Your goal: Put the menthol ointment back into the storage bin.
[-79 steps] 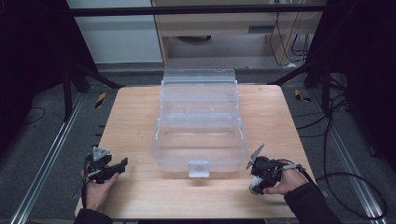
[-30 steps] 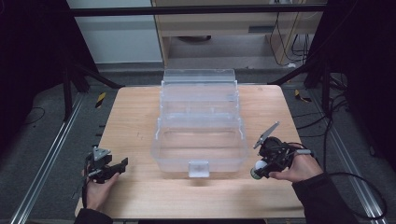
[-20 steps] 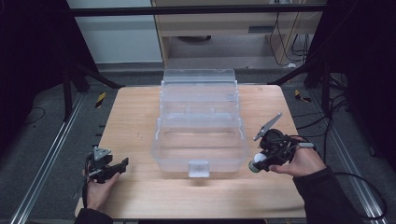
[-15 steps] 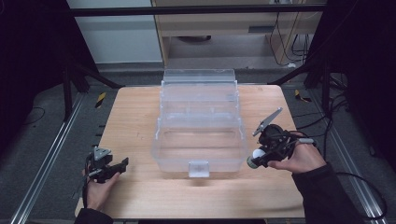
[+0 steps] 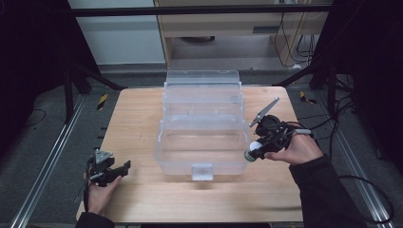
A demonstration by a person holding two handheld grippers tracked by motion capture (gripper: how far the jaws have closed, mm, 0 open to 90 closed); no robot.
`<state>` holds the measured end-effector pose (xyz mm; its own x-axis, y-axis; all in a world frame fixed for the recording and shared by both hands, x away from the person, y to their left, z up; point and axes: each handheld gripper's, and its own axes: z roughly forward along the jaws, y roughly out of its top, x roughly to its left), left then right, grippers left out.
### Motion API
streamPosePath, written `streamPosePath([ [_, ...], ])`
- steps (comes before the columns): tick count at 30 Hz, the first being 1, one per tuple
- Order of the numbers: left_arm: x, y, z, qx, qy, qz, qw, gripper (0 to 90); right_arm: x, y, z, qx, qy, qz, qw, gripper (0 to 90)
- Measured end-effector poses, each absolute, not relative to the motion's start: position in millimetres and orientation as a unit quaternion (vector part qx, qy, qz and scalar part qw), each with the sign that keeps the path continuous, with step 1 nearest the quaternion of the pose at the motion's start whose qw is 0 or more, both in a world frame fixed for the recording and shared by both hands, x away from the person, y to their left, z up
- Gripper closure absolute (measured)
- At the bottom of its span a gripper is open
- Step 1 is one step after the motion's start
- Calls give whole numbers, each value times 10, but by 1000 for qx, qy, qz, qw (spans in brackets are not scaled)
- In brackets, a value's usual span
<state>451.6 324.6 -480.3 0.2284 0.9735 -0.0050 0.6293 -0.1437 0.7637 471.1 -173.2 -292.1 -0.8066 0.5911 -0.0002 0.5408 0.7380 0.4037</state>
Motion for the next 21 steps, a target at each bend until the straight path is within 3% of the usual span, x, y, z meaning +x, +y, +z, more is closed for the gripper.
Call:
streamPosePath([
  [21, 4516, 3250, -4803, 709, 564, 260, 334, 322, 5107, -1434, -3150, 297, 930, 205, 75, 507],
])
